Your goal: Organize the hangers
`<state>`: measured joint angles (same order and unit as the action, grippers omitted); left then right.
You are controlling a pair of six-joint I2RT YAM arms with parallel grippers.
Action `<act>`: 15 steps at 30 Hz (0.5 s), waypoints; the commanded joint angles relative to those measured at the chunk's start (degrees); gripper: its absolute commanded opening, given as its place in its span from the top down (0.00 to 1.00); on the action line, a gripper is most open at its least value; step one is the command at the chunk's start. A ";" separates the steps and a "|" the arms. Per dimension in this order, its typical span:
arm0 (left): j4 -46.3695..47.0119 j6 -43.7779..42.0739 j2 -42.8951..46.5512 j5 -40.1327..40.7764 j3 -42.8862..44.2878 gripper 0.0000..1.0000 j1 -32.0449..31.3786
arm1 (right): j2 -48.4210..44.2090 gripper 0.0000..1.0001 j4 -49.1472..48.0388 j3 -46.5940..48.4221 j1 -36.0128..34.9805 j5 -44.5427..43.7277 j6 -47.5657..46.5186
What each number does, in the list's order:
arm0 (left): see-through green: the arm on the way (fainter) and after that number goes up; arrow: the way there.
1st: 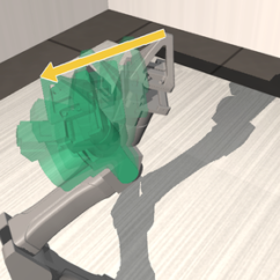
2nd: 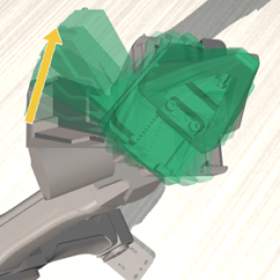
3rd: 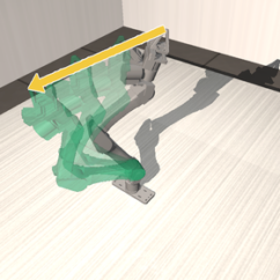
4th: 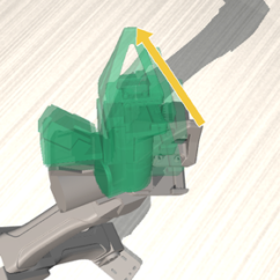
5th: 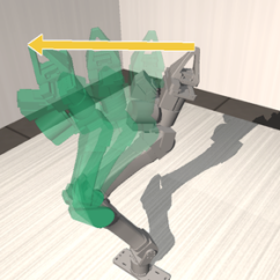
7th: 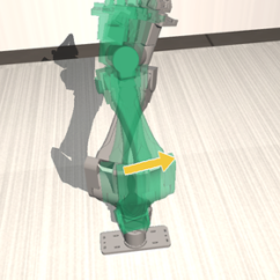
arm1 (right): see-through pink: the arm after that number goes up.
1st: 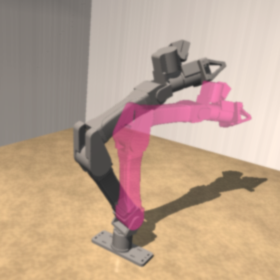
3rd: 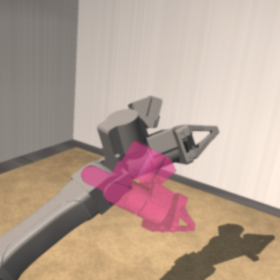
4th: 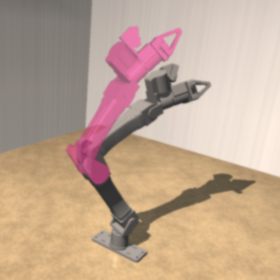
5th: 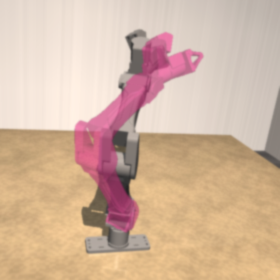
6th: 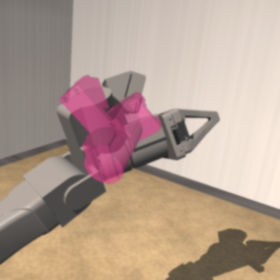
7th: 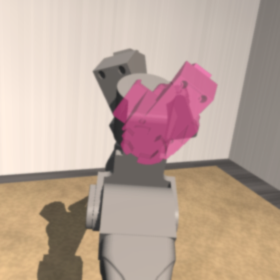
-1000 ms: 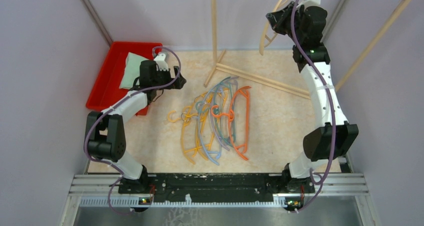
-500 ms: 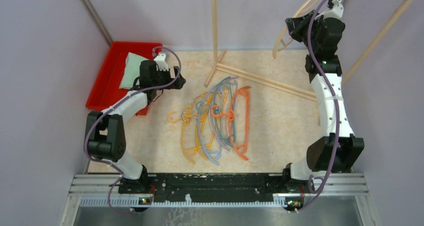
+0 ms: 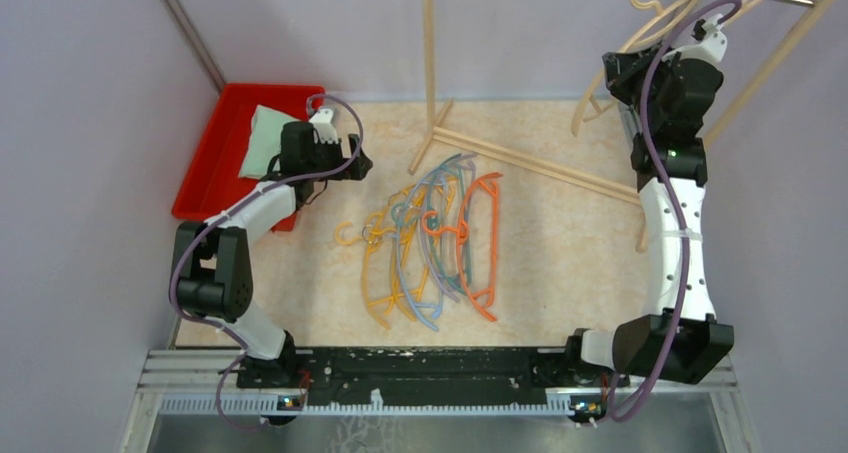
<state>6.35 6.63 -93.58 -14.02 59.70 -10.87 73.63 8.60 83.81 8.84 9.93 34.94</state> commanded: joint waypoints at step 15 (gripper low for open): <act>-0.44 -0.05 -1.11 -1.60 2.77 0.00 -0.20 | -7.28 0.21 11.26 1.73 1.84 -5.28 -3.55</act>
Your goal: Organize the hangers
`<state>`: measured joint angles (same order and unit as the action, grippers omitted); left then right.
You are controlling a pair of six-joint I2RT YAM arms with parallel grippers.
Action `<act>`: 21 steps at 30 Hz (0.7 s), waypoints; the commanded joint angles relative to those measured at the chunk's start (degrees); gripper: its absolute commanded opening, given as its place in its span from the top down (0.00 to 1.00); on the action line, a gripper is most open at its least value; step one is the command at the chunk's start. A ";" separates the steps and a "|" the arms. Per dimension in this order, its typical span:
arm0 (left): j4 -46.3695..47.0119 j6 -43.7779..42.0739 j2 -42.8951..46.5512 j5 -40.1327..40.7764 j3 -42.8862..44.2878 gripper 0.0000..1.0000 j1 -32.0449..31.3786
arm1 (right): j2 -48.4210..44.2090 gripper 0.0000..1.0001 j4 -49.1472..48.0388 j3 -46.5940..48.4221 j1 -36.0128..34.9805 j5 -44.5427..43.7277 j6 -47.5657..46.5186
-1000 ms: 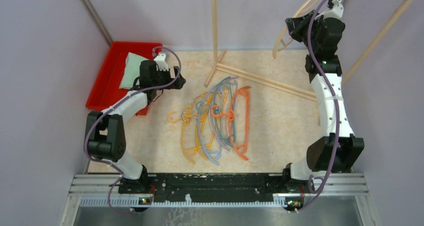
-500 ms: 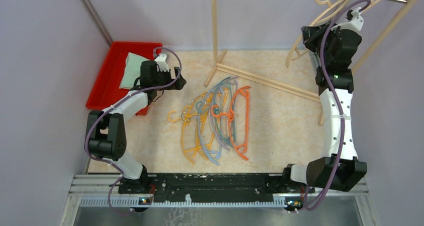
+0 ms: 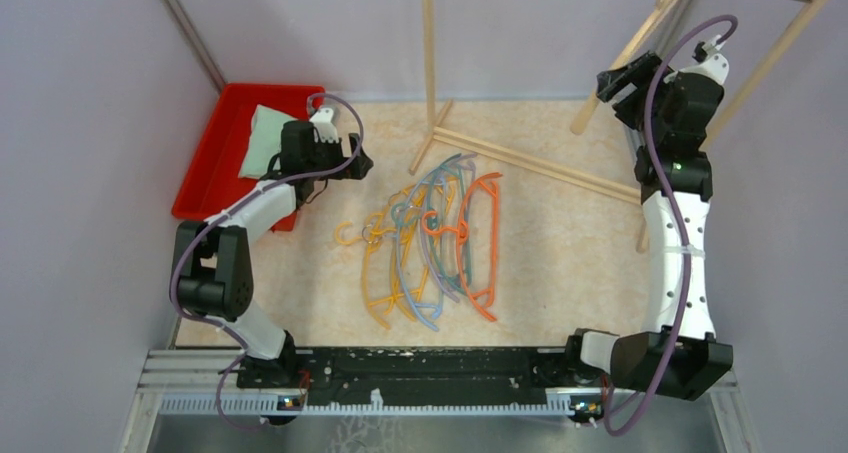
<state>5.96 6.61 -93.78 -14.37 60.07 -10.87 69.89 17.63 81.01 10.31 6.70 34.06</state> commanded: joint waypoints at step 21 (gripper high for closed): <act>2.34 2.01 -4.91 -3.07 4.96 0.00 -0.11 | -14.35 0.29 3.24 13.70 -1.37 -3.31 -18.91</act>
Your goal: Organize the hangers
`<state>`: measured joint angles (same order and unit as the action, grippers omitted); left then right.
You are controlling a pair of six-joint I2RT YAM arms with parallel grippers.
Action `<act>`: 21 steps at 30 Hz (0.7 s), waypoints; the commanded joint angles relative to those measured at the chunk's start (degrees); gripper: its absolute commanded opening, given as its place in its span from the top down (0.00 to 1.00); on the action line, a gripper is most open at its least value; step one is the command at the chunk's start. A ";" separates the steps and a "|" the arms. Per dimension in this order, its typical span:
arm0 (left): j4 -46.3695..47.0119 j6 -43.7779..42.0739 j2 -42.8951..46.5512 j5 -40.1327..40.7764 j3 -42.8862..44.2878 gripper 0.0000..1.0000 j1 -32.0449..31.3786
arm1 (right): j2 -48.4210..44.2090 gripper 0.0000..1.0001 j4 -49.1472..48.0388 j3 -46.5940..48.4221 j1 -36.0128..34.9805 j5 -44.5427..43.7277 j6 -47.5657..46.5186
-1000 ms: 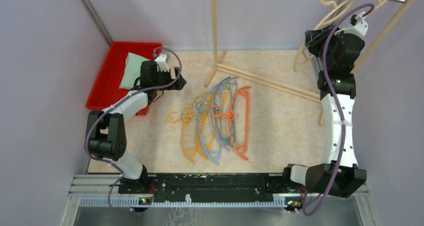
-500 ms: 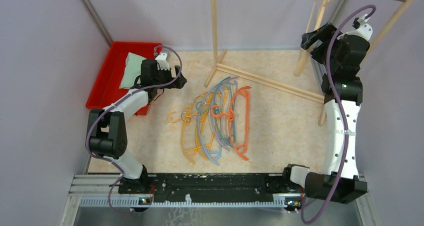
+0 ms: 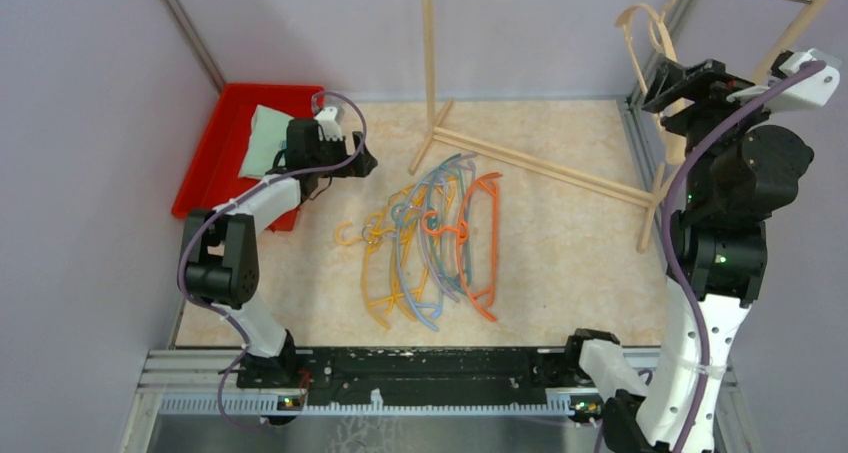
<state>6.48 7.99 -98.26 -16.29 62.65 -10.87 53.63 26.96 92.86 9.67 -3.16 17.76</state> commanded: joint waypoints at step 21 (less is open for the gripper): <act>-0.23 0.04 0.09 -0.40 -1.19 0.00 -0.11 | 29.09 0.46 12.98 -14.95 -46.48 5.50 -7.76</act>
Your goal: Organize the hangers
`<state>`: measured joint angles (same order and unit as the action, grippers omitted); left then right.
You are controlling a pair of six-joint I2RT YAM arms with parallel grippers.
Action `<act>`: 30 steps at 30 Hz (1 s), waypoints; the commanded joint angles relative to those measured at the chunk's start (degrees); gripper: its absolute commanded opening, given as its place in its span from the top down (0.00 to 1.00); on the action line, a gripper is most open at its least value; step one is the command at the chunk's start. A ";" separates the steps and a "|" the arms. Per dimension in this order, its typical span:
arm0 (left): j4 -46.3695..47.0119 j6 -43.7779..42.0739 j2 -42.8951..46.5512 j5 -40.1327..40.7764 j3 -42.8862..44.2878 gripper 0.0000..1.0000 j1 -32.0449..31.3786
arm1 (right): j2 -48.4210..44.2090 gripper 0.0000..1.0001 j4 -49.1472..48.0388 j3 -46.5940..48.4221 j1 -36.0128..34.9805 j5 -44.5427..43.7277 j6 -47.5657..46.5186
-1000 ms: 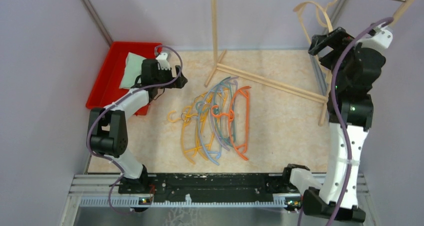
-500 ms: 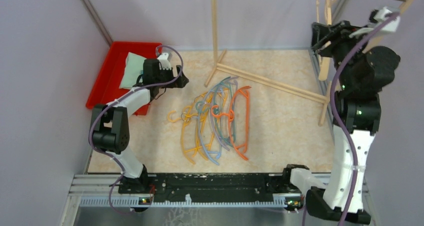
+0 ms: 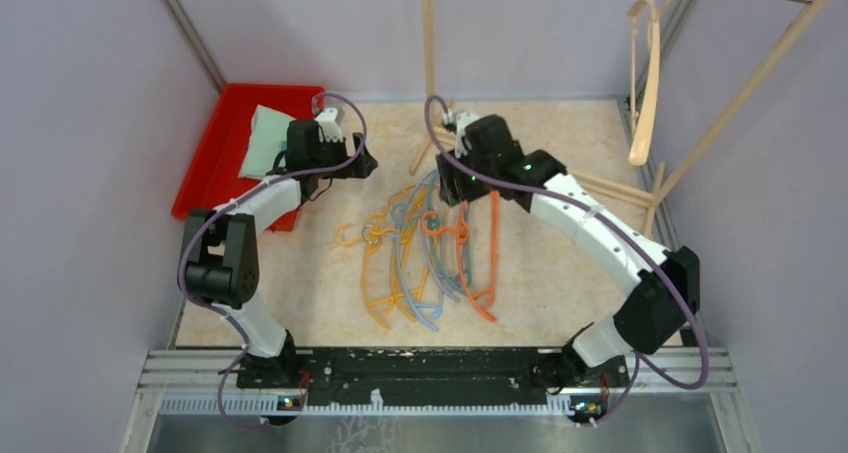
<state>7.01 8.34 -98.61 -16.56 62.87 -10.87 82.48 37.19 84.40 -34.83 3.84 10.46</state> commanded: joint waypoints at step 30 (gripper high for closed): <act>-4.02 -0.42 3.95 0.22 -7.41 0.00 -0.01 | 3.03 0.71 -8.64 -33.83 -8.01 5.86 5.62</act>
<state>3.70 8.12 -96.49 -16.08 56.16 -10.87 85.45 30.63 49.80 -42.59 9.54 15.70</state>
